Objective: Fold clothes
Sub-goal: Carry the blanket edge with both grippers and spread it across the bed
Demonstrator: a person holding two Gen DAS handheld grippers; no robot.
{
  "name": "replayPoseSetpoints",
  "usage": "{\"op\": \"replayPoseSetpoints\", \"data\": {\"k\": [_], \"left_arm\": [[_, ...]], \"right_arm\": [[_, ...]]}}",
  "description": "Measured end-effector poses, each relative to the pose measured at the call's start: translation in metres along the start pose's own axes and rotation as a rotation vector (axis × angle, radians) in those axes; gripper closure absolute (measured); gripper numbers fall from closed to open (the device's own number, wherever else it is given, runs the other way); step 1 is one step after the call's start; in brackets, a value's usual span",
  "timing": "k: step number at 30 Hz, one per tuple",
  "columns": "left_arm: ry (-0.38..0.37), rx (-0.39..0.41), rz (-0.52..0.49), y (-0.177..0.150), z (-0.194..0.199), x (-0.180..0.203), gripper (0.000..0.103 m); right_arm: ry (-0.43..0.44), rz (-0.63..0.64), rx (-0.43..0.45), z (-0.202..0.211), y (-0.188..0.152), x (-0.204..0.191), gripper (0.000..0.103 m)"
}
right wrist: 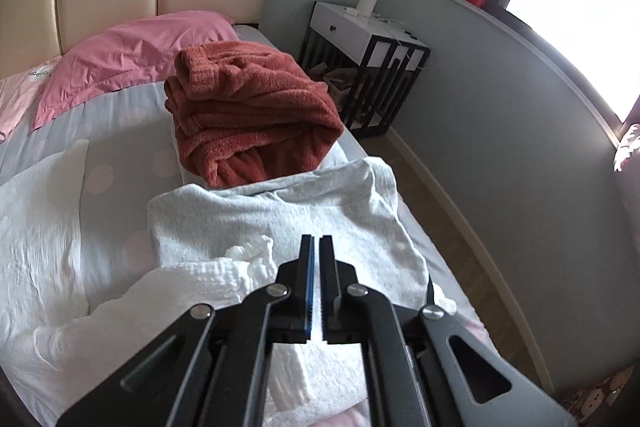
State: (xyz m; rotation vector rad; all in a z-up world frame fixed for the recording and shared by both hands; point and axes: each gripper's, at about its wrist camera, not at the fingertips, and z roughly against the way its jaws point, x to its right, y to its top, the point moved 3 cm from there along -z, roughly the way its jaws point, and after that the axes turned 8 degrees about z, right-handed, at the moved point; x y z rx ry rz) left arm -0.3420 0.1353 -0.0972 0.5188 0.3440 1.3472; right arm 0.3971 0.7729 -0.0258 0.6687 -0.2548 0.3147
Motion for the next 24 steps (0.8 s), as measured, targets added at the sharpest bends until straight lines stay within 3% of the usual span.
{"op": "replayPoseSetpoints", "data": {"k": [1,4,8,12,16,20,24], "left_arm": [[0.002,-0.007,-0.002,-0.001,-0.001,-0.001,0.073],[0.005,-0.003,-0.018,-0.004,0.002,-0.001,0.059],[-0.016,0.031,-0.111,-0.008,0.024,0.013,0.057],[-0.11,0.045,-0.3,-0.03,0.053,0.049,0.057],[-0.192,0.043,-0.515,-0.066,0.077,0.09,0.057],[-0.227,0.0,-0.724,-0.111,0.082,0.121,0.057],[-0.244,-0.046,-0.923,-0.156,0.083,0.148,0.057]], "right_arm": [[0.009,0.002,0.002,0.002,-0.003,-0.001,0.099],[0.043,0.026,0.017,0.013,-0.01,-0.008,0.099],[0.111,0.117,0.06,0.037,-0.022,-0.039,0.098],[0.217,0.317,0.063,0.06,-0.046,-0.09,0.098],[0.288,0.508,0.057,0.076,-0.076,-0.144,0.098],[0.352,0.631,0.019,0.081,-0.112,-0.188,0.098],[0.394,0.719,-0.071,0.074,-0.148,-0.22,0.098]]}}
